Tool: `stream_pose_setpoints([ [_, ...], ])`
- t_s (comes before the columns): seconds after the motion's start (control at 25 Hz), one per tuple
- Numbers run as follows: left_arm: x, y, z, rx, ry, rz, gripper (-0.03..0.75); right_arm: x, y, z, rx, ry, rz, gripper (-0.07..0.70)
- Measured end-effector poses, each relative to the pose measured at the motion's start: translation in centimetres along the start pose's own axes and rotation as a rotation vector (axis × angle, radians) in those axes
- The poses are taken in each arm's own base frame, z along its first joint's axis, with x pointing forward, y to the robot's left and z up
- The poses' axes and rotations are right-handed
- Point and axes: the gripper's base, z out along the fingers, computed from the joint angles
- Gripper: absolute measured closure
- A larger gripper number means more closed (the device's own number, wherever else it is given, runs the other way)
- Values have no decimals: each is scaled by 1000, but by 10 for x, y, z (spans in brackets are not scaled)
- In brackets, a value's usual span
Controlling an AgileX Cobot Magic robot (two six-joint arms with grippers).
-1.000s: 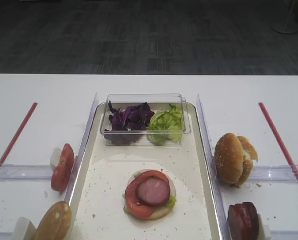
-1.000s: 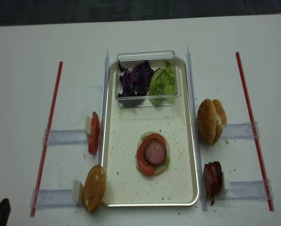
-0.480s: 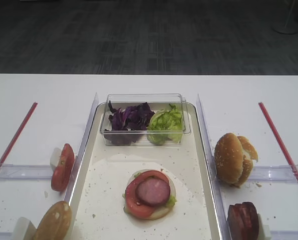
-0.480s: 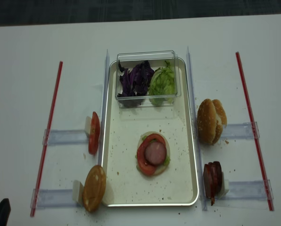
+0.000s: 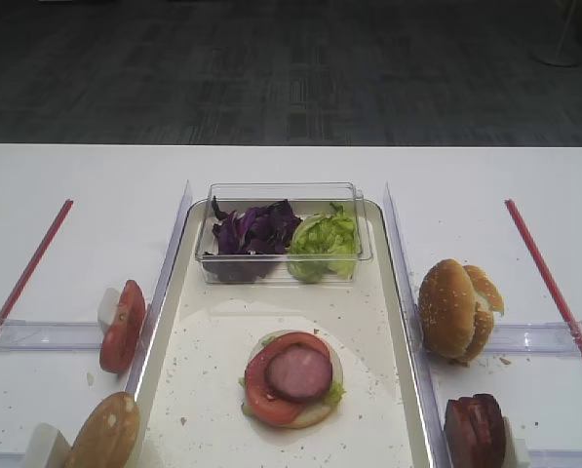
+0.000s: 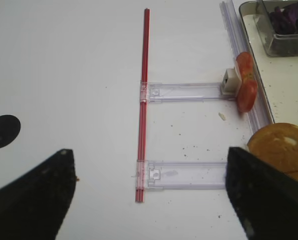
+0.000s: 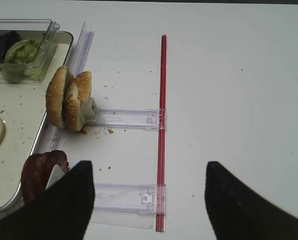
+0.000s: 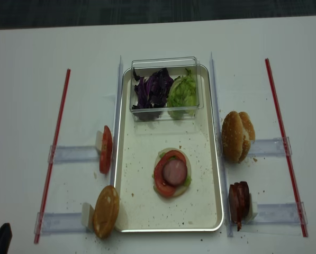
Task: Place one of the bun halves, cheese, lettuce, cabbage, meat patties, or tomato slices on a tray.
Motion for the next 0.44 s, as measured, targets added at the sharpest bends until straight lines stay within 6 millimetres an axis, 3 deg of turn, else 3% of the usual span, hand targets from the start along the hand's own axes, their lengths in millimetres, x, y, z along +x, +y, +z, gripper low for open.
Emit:
stream_pose_setpoints([
  [0.44,0,0,0,0,0,0,151,0,0,0,0,0,0,133],
])
